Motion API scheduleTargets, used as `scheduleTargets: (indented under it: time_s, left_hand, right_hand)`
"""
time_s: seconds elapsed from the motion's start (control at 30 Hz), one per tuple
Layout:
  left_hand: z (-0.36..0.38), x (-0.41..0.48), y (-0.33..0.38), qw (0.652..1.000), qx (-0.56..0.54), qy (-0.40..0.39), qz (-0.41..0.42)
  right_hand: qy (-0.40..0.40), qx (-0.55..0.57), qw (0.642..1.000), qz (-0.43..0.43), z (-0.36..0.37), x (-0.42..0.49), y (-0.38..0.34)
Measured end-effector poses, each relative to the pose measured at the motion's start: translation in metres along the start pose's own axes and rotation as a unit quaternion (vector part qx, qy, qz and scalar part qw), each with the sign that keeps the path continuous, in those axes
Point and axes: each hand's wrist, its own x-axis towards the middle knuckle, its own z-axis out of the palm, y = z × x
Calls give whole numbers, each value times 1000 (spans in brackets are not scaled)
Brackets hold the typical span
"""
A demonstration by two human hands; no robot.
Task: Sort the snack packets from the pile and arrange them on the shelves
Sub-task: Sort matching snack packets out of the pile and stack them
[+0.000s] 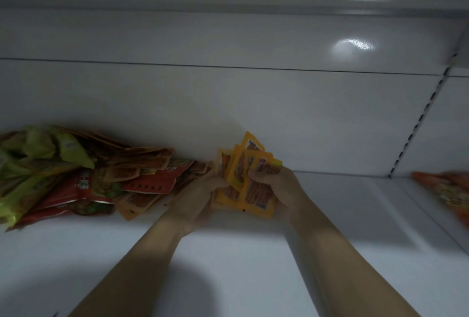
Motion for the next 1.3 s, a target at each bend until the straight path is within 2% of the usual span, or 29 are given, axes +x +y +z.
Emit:
scheduleTargets:
  time_s: [0.1,0.2,0.33,0.47,0.7,0.8,0.87,0.93,1.0,1.1,1.2,1.27,1.3]
  left_hand:
    - [0,1,0,999,37,-11,23]
    - [0,5,-5,990,120,33,64]
    - [-2,9,-10,979,133,104,113]
    - [-14,15,-13,976,98,163,107]
    - [-7,11,-14,980,102,135,104]
    - [-7,12,-15,974,153,129,108]
    - [-5,13,-17,956,229,143,113]
    - [-1,15,-21,919,321,190,131]
    - [2,17,-24,897,340,229,165]
    - [10,15,-27,906,348,191,150]
    - [20,12,-26,959,254,93,81]
    - [20,9,-22,983,168,40,64]
    - [19,7,-19,984,163,17,64]
  right_hand:
    - [-19,-10,1000,16,0,-2,-3]
    - [-27,-24,999,32,3,-5,-3]
    - [46,-22,998,28,0,0,0]
    - [91,3,996,8,-11,6,-6]
    - [31,-42,999,10,0,4,3]
    - [24,-88,996,-18,6,1,4]
    - [34,-133,990,-44,7,-2,3]
    - [65,-182,979,-71,7,-2,3]
    - [109,-246,959,-89,6,2,5]
    - [164,-338,920,-111,10,5,12]
    - [170,-385,893,-157,22,-4,15]
    - [111,-326,925,-159,29,-8,16]
    - [79,-288,944,-142,34,-9,16]
